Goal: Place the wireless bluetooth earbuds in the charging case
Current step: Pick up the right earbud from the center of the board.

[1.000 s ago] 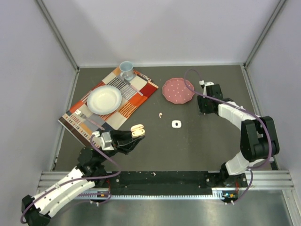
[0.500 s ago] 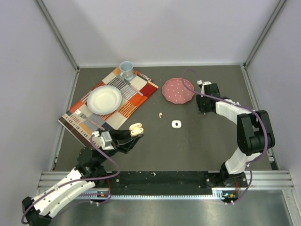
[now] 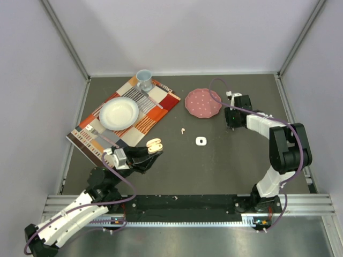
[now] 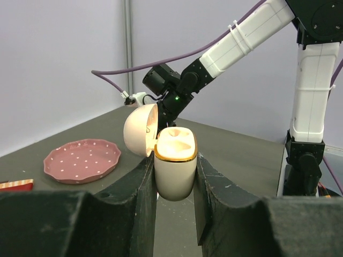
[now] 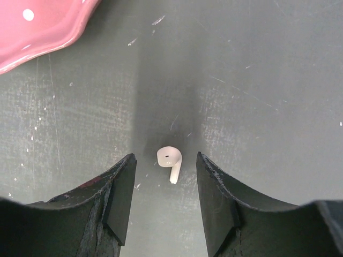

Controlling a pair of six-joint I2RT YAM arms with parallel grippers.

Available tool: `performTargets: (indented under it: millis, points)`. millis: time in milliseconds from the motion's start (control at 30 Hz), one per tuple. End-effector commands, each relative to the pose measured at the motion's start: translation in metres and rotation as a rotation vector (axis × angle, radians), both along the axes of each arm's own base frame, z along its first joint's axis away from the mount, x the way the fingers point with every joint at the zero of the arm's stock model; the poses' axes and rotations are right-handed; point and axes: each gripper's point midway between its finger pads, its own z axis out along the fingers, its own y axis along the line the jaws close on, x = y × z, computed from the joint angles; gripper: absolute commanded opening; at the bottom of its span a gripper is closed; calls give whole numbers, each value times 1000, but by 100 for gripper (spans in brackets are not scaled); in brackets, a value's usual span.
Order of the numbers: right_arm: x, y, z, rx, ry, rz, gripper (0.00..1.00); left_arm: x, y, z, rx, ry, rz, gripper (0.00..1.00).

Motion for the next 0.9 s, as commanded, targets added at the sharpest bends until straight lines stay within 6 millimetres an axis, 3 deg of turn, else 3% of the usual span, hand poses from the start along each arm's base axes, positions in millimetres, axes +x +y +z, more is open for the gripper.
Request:
performTargets:
  millis: [0, 867]
  points:
    - [14, 4, 3, 27, -31, 17, 49, -4, 5, 28, -51, -43, 5, 0]
    - [2, 0, -9, 28, 2, 20, 40, -2, 2, 24, -25, -42, 5, 0]
